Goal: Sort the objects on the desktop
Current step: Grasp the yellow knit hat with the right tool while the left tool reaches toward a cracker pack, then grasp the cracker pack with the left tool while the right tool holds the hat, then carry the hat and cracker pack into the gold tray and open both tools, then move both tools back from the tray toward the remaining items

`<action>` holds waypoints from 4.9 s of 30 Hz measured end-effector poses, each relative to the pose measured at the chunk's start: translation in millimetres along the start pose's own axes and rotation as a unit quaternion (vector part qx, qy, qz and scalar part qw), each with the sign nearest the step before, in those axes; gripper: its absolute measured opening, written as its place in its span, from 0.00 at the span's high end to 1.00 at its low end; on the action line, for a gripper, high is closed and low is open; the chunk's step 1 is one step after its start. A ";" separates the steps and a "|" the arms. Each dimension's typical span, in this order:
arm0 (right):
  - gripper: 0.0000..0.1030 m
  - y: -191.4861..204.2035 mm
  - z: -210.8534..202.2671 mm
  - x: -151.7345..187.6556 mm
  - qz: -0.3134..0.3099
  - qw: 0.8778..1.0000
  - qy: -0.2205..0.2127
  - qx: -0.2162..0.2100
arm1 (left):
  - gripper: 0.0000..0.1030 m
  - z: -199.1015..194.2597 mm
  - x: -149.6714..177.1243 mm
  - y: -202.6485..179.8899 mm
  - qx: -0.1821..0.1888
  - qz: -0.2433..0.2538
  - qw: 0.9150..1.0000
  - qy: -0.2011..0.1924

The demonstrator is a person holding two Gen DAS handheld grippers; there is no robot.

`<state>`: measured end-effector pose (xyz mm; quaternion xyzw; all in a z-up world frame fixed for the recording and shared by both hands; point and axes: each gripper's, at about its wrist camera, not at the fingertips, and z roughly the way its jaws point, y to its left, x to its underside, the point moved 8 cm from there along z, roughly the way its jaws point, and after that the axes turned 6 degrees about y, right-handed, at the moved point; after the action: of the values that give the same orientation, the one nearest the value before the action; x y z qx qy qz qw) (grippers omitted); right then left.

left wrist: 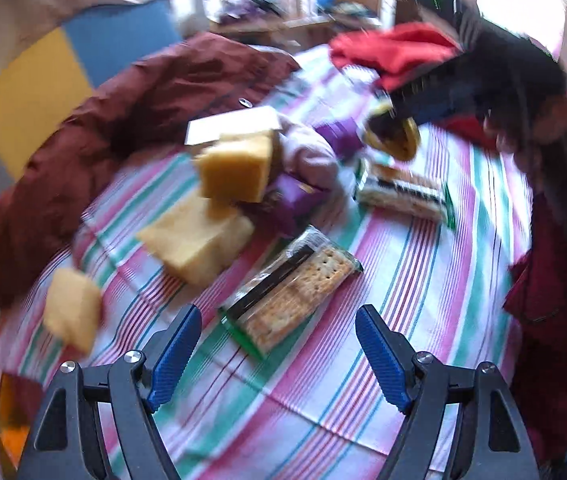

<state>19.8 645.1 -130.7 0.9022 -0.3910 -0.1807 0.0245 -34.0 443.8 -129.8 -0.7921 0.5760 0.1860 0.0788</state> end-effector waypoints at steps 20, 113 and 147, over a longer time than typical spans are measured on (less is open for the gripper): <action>0.57 7.5 -5.2 -8.5 -0.008 0.999 -0.015 -0.037 | 0.21 64.0 -5.6 5.0 0.046 0.040 0.995 0.082; 0.00 386.7 -31.8 270.9 -0.450 0.870 0.002 -0.200 | 0.33 -157.6 354.4 195.5 -0.059 -0.509 0.850 -0.122; 0.00 192.7 -45.5 188.9 -0.320 0.937 -0.130 0.054 | 0.28 -161.1 299.5 120.2 0.006 -0.428 0.893 -0.137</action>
<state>20.0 372.2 -110.5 0.9483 -0.0910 -0.2731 -0.1337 -34.3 85.7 -86.5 -0.9283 0.1657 0.2375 0.2333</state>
